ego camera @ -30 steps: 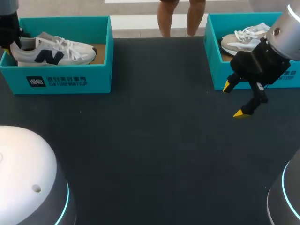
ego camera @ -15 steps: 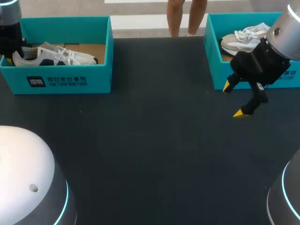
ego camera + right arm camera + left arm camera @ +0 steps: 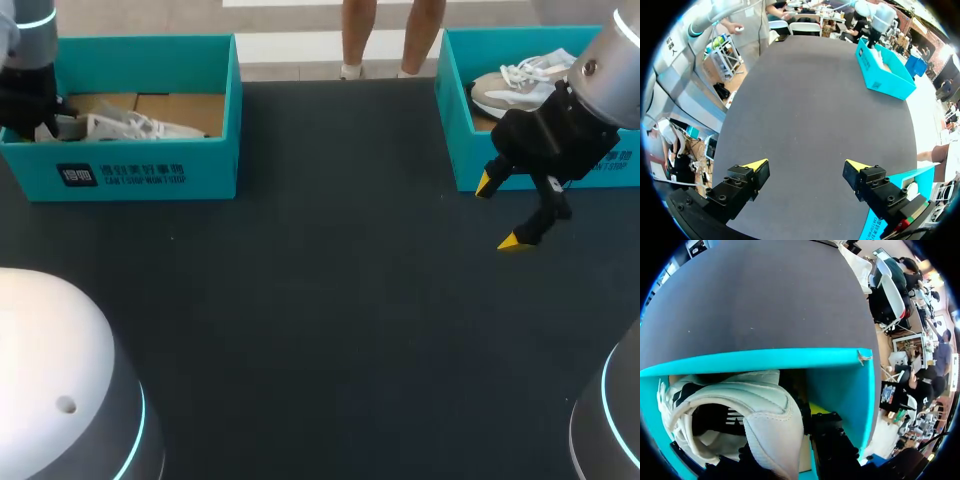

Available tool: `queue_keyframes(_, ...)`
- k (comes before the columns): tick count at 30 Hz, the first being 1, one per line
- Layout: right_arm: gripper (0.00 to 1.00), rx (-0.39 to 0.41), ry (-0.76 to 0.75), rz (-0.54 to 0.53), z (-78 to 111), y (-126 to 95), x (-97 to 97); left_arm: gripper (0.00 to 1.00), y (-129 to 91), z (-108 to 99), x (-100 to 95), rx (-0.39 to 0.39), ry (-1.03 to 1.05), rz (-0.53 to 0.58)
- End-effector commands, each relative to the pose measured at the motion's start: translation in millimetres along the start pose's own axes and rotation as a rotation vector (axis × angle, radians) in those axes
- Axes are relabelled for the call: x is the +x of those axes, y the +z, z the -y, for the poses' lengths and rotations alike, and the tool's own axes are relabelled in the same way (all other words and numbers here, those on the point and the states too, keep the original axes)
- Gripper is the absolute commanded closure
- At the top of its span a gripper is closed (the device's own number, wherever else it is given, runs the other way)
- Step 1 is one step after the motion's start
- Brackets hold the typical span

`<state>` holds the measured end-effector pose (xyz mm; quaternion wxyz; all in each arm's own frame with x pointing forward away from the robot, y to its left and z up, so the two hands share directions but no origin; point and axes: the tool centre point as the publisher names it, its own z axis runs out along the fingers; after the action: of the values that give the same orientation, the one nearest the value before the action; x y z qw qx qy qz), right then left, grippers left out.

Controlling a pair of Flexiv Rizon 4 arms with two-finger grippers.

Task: Take the shoe out of the shoebox, open the shoe tongue, remove and reinsert the insole, then place the shoe into the shoebox

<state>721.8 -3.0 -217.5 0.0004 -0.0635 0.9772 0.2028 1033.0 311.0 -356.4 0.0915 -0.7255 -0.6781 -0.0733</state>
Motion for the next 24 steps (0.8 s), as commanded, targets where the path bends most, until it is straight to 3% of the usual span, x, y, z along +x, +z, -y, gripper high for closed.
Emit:
queue_keyframes(1, 0.0, 0.001, 0.0, -0.002, 0.2, 0.7, -1.1, 1.0, 11.2, -2.4, -3.4, 0.022, 0.007, -0.006)
queue_keyframes(13, 0.0, 0.001, 0.0, -0.002, 0.2, 0.7, -1.1, 1.0, 21.8, -0.3, -10.1, 0.071, 0.036, -0.014)
queue_keyframes(15, 0.0, 0.001, 0.0, -0.002, 0.2, 0.7, -1.1, 0.77, 22.6, -0.3, -10.3, 0.074, 0.042, -0.013)
queue_keyframes(21, 0.0, 0.001, 0.0, -0.002, 0.2, 0.7, -1.1, 0.5, 18.2, 1.5, -9.7, 0.063, 0.066, -0.005)
queue_keyframes(22, 0.0, 0.001, 0.0, -0.002, 0.2, 0.7, -1.1, 0.41, 17.1, 1.8, -9.2, 0.059, 0.068, -0.004)
queue_keyframes(24, 0.0, 0.001, 0.0, -0.002, 0.2, 0.7, -1.1, 0.41, 14.7, 2.6, -7.9, 0.054, 0.071, 0.0)
